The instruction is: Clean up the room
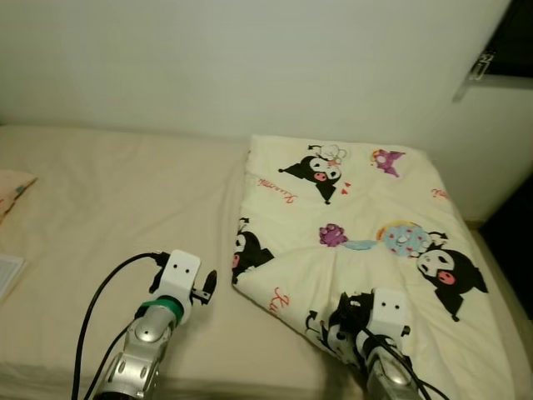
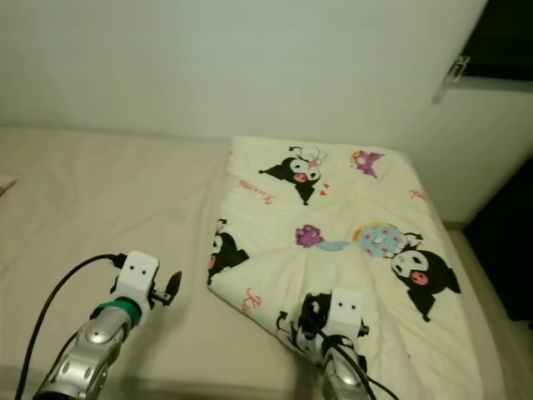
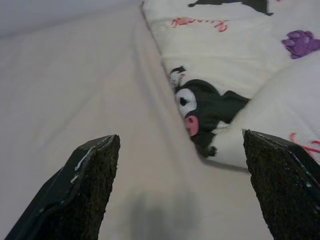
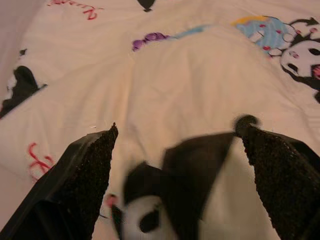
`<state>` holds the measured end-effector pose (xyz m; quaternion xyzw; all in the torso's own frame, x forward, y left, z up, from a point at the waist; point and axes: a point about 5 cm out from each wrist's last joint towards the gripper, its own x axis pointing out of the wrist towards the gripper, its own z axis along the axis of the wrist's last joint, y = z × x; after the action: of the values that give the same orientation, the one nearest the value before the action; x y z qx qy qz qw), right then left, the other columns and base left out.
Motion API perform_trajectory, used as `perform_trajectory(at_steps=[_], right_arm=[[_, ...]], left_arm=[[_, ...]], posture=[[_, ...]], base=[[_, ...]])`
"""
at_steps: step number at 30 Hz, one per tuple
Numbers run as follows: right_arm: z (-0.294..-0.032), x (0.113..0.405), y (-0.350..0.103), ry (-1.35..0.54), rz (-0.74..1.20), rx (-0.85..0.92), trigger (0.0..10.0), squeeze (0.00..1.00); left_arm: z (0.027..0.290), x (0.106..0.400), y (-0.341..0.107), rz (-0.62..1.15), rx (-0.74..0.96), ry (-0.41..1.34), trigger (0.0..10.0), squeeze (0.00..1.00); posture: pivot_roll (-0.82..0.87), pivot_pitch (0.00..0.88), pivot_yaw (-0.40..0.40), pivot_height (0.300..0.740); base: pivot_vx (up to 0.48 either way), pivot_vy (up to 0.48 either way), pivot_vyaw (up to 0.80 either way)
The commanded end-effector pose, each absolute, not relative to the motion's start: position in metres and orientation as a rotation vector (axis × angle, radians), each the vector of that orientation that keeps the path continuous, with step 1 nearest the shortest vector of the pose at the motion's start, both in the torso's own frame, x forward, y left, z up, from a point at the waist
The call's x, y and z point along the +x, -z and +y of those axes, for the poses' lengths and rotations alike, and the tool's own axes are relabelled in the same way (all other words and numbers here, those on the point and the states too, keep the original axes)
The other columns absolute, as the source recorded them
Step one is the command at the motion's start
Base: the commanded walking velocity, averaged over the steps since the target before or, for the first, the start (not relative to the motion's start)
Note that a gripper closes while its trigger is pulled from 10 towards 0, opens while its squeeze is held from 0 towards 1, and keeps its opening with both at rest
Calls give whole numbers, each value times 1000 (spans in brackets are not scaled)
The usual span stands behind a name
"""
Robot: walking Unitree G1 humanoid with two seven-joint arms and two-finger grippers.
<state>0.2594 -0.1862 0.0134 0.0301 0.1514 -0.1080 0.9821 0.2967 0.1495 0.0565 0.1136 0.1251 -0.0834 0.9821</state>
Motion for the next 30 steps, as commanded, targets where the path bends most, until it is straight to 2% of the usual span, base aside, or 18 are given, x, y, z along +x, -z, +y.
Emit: perform_trajectory(at_steps=[1,28,30], right_arm=[[-191,255,-11,241,324,61,10000,0],[-198,259,-13,261,347,19,10000,0],[-199,260,-14,272,348,20,10000,0]], left_arm=[[148,293,-49,290,226,177,10000,0],[149,286,-43,311,168,173,10000,0],[148,287,-44,309,175,181,10000,0]], posture=[[19,0,67,740],[14,0,46,740],[11,0,50,740]], base=[[0,-345,0],[0,0,0],[0,-480,0]])
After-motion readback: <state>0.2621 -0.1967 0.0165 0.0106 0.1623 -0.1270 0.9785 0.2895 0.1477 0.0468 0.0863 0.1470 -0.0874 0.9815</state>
